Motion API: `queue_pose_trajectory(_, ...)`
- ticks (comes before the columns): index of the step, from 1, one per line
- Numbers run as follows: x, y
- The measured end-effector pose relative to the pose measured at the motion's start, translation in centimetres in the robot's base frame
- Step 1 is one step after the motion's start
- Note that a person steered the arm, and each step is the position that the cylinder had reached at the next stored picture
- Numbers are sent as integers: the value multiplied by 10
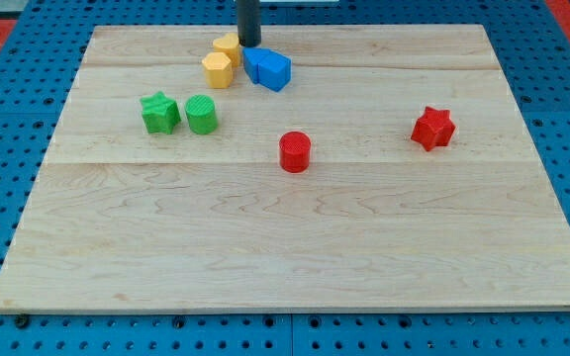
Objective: Push yellow hexagon a bit right
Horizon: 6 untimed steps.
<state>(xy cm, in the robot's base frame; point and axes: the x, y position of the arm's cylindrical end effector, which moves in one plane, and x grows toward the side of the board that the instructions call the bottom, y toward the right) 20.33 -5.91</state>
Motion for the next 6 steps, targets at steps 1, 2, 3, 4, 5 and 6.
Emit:
queue_pose_trajectory(1, -10, -49)
queue_pose_trajectory(2, 34, -58)
queue_pose_trajectory(3, 38, -32)
queue_pose_trajectory(4, 29, -24)
queue_pose_trajectory(5, 45, -52)
queue_pose_trajectory(6, 73, -71)
